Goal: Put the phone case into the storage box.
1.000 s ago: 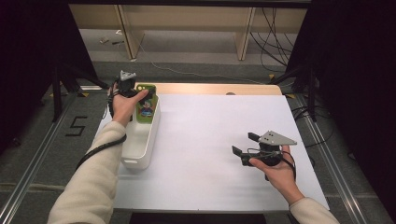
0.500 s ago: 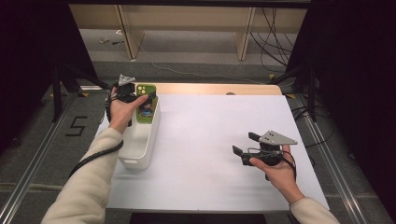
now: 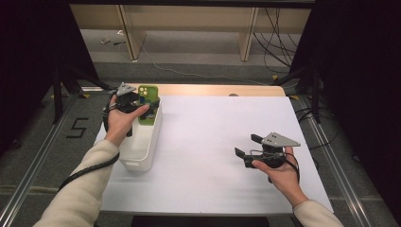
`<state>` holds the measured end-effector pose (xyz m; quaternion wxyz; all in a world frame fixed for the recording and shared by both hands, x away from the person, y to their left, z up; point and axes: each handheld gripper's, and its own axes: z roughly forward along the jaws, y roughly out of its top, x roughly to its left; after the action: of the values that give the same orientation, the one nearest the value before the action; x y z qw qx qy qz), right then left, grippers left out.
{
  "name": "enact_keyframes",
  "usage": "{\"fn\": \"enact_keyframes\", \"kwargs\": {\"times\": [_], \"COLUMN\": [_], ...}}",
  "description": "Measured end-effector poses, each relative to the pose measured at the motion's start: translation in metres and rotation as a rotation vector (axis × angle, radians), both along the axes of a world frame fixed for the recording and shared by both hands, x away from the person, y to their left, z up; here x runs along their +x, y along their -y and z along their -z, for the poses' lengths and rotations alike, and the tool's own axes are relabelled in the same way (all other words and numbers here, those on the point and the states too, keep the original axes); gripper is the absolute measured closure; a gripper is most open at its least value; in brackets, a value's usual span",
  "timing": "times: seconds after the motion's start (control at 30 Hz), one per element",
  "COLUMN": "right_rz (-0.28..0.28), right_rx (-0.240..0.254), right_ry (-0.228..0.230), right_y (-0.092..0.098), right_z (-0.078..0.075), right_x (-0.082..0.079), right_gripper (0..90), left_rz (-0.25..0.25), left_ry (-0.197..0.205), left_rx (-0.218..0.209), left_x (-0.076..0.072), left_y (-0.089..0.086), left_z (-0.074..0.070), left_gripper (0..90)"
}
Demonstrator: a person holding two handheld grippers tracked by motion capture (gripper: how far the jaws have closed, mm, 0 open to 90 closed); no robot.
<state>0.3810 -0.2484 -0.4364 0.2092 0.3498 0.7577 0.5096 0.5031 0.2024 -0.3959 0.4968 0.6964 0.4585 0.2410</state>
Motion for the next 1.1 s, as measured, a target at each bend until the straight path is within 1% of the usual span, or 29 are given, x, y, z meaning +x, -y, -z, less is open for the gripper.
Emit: {"fn": "enact_keyframes", "kwargs": {"times": [0.1, 0.2, 0.3, 0.43, 0.53, 0.77, 0.9, 0.93, 1.0, 1.03, 1.07, 1.1], "right_rz": [0.000, -0.002, -0.003, -0.005, -0.005, -0.006, -0.007, -0.008, -0.008, -0.007, -0.006, -0.005], "right_rx": [0.000, 0.000, -0.001, -0.002, -0.001, 0.000, 0.000, -0.001, -0.001, 0.001, 0.000, -0.003], "right_ry": [0.000, 0.000, 0.000, 0.000, 0.002, 0.003, 0.005, 0.004, 0.004, 0.005, 0.003, 0.000], "right_y": [0.000, 0.000, 0.000, -0.001, -0.001, -0.001, -0.001, -0.001, -0.001, -0.001, -0.001, -0.001], "right_z": [0.000, 0.000, 0.000, -0.001, -0.001, -0.001, -0.002, -0.002, -0.002, -0.001, -0.001, -0.001], "right_x": [0.000, 0.000, 0.000, -0.001, -0.001, -0.001, -0.001, -0.001, -0.001, -0.001, -0.001, -0.001], "right_gripper": [15.9, 15.9, 16.0, 16.0, 15.9, 16.0, 16.0, 16.0, 16.0, 15.9, 16.0, 16.0], "left_rz": [0.022, 0.047, 0.066, 0.098, 0.116, 0.142, 0.148, 0.149, 0.160, 0.158, 0.154, 0.153], "left_ry": [0.008, 0.019, 0.029, 0.044, 0.051, 0.066, 0.078, 0.078, 0.058, 0.067, 0.092, 0.096], "left_rx": [0.014, 0.017, 0.011, 0.019, 0.014, 0.007, 0.000, -0.004, -0.056, -0.044, -0.008, 0.000], "left_x": [-0.011, -0.024, -0.035, -0.049, -0.059, -0.081, -0.093, -0.096, -0.101, -0.103, -0.106, -0.108], "left_y": [0.005, 0.009, 0.013, 0.019, 0.022, 0.023, 0.023, 0.022, 0.022, 0.022, 0.022, 0.022], "left_z": [0.001, 0.002, 0.004, 0.007, 0.008, 0.008, 0.007, 0.008, 0.005, 0.004, 0.002, 0.002], "left_gripper": [7.0, 7.0, 7.0, 7.0, 7.1, 7.1, 7.9, 7.9, 8.0, 8.0, 8.0, 8.0]}}
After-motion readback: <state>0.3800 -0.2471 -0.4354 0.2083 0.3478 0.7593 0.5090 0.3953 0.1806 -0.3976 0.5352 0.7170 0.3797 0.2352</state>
